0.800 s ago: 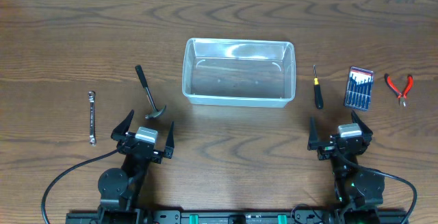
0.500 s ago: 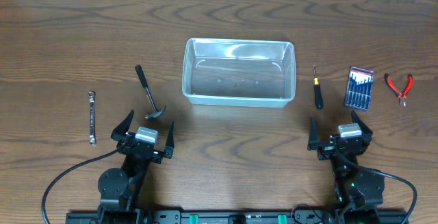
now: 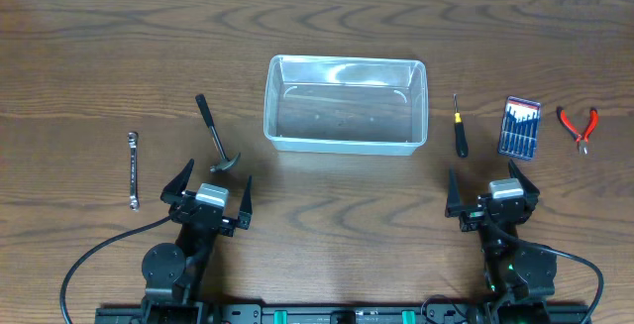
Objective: Pack container
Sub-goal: 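Move both grippers forward, right gripper toward the yellow screwdriver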
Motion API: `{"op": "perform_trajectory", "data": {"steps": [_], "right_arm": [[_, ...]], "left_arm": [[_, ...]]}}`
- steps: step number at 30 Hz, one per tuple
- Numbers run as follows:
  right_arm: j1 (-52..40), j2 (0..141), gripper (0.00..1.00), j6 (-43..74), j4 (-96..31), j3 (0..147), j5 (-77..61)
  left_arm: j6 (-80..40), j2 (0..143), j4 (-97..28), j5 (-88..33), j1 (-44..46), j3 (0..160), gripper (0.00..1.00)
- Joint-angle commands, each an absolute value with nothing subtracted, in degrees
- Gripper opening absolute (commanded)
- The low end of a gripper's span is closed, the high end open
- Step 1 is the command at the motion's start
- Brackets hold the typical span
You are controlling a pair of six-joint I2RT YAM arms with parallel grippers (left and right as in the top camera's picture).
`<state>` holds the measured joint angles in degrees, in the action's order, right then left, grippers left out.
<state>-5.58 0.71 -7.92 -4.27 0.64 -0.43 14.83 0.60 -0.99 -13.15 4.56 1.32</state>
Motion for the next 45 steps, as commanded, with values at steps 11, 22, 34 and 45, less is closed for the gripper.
{"op": "perform_trajectory", "data": {"steps": [11,22,34,45], "right_arm": [[-6.0,0.3,0.99,-7.1,-4.3,0.3,-0.2],[-6.0,0.3,0.99,-7.0,-4.3,0.3,-0.8],[-4.5,2.8,0.99,2.9,-3.2,5.0,3.1],[10.3,45.0,0.99,-2.9,-26.9,49.9,3.2]], "left_arm": [[14.3,0.2,-2.7,-13.5,4.6,0.2,0.98],[14.3,0.2,-2.7,-13.5,4.6,0.2,0.98],[-8.8,2.3,-3.9,-7.8,4.6,6.3,0.98],[-3.7,35.2,-27.6,2.9,4.6,46.8,0.98]]}}
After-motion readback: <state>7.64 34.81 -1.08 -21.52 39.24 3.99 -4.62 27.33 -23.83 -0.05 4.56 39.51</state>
